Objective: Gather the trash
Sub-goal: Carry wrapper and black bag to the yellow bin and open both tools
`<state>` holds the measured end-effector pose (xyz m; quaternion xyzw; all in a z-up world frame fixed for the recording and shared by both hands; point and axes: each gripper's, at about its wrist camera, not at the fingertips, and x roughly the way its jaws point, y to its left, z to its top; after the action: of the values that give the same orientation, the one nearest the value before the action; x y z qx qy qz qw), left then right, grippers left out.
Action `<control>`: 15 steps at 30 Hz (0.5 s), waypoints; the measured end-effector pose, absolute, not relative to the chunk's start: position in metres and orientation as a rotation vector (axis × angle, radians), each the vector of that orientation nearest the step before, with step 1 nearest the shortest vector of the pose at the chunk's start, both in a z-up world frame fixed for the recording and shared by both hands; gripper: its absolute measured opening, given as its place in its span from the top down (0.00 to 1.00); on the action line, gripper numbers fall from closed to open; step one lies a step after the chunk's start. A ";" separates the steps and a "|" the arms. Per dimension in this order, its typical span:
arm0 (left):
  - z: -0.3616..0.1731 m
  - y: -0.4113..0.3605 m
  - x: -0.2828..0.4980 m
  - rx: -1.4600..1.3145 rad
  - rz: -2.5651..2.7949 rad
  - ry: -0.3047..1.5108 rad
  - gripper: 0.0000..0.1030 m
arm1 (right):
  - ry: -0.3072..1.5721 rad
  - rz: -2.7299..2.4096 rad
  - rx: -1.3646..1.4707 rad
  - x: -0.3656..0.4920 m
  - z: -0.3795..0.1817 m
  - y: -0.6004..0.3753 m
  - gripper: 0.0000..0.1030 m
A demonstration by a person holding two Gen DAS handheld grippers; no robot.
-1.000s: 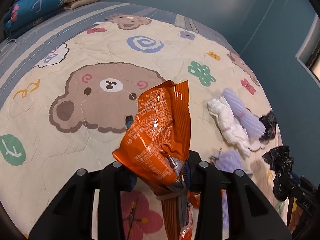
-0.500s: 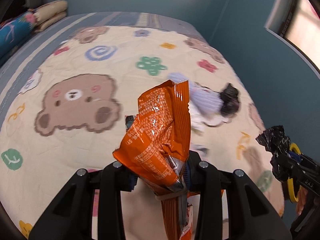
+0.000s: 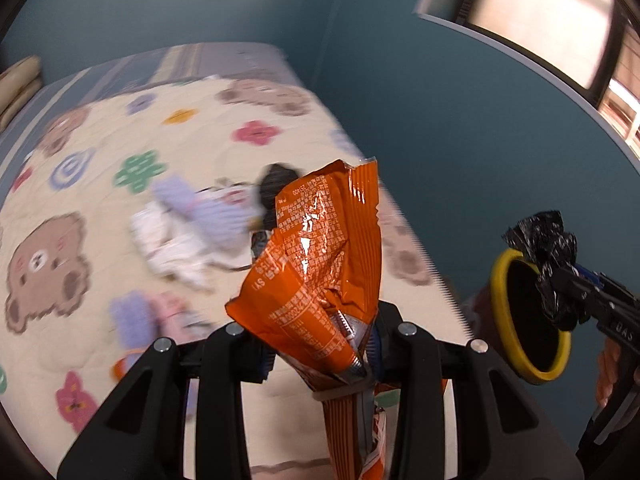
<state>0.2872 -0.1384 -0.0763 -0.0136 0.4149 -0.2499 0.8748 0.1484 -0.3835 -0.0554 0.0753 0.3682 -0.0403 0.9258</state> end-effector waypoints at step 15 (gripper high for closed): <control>-0.055 -0.298 0.254 0.028 -0.766 0.842 0.67 | 0.642 -0.330 0.271 0.087 -0.023 -0.502 0.67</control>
<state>0.2538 -0.2978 -0.0554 0.0131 0.3986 -0.3627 0.8422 0.0873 -0.5020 -0.0227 0.1322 0.3130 -0.1611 0.9266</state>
